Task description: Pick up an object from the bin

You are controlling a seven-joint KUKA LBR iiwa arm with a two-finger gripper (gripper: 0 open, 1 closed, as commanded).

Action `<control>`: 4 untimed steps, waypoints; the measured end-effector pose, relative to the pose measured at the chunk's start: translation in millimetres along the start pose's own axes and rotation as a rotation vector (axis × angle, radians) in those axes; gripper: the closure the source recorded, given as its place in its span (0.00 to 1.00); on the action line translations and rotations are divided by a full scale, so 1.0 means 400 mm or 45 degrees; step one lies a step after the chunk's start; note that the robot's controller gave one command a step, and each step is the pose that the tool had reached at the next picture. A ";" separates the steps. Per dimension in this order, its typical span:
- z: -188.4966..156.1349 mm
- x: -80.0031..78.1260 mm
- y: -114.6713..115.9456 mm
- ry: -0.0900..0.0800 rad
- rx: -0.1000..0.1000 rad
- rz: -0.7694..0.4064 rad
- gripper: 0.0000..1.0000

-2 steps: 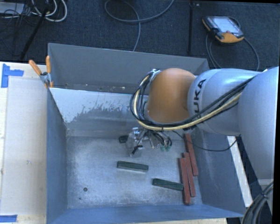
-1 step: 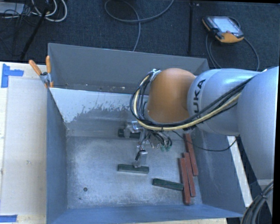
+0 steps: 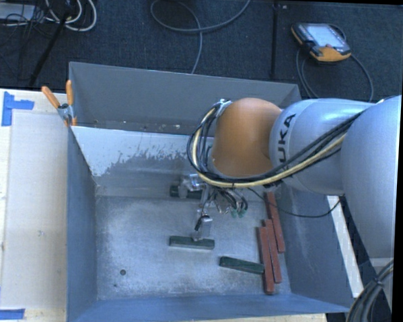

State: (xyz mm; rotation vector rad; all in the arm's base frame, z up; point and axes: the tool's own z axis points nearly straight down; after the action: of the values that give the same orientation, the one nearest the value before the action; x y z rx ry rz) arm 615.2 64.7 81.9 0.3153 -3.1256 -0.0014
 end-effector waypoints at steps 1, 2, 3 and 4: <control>-0.083 0.142 0.020 0.007 0.000 -0.087 0.00; -0.119 0.217 0.026 0.002 0.000 -0.167 0.00; 0.030 0.158 0.037 0.003 -0.001 -0.362 1.00; 0.031 0.158 0.037 0.003 -0.001 -0.362 1.00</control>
Offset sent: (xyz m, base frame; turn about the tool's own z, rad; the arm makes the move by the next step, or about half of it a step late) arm -0.0557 -0.0199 0.0397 -0.2822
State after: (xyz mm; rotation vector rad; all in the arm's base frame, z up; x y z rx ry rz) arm 550.3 66.4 69.6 0.7545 -3.0474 -0.0024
